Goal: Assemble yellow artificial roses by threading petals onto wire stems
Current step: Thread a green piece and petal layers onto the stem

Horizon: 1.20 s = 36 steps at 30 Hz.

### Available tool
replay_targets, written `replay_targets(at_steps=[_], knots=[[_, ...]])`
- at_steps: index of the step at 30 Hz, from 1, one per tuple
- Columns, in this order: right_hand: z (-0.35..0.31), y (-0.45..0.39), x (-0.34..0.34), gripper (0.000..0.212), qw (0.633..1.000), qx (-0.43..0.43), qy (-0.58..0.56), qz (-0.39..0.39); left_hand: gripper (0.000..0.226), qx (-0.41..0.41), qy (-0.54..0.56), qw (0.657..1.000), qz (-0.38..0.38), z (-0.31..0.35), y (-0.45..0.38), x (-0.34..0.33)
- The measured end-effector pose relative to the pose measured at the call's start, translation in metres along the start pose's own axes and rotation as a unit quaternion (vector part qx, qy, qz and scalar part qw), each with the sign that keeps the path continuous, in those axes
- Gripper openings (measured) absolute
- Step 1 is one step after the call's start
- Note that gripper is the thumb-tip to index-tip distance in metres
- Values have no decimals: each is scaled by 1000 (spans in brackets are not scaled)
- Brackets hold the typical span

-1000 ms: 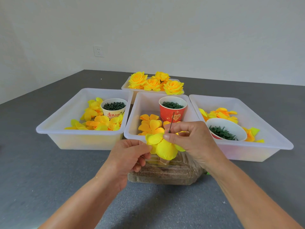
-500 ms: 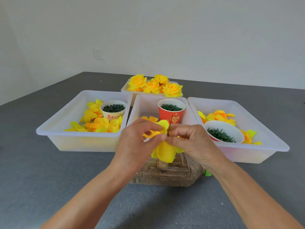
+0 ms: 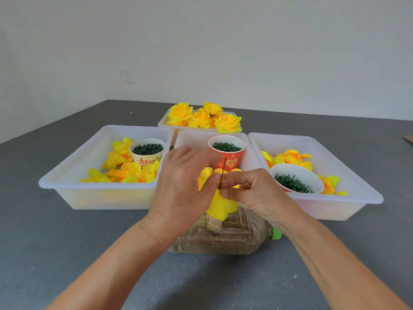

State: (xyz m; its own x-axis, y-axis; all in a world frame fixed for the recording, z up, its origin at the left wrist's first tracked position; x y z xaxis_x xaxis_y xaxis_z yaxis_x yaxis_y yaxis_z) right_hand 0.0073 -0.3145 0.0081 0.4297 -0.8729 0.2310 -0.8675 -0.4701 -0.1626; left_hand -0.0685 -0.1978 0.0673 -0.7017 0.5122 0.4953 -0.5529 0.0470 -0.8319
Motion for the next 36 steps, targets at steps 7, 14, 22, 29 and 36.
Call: replay_targets(at_steps=[7,14,22,29,36], knots=[[1,-3,4,14,999,-9,31,-1,16,138,112,976,-128,-30,18,-22],[5,-3,10,13,999,-9,8,37,4,173,155,962,-143,-34,15,-31],[7,-2,7,14,999,22,27,41,20,234,217,930,-180,-48,19,-43],[5,2,6,9,996,49,56,51,17,221,204,929,-216,-48,14,-47],[8,5,7,13,994,52,75,67,21,217,176,934,-221,-46,13,-44]])
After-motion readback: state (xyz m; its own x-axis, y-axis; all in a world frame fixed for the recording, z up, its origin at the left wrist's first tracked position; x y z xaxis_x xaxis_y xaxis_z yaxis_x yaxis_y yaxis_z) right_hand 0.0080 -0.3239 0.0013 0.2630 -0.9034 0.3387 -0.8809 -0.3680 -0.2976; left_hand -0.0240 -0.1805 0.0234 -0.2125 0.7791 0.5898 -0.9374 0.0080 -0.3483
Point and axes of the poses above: each hand's wrist, its own y-axis away from the middle knuckle, its own x-axis out of the back of the hand, z = x × y, the point moved 7 cm from there along -y, towards the middle knuckle, and after that the axes turned 3 degrees about -y, right-handed, at the moved point
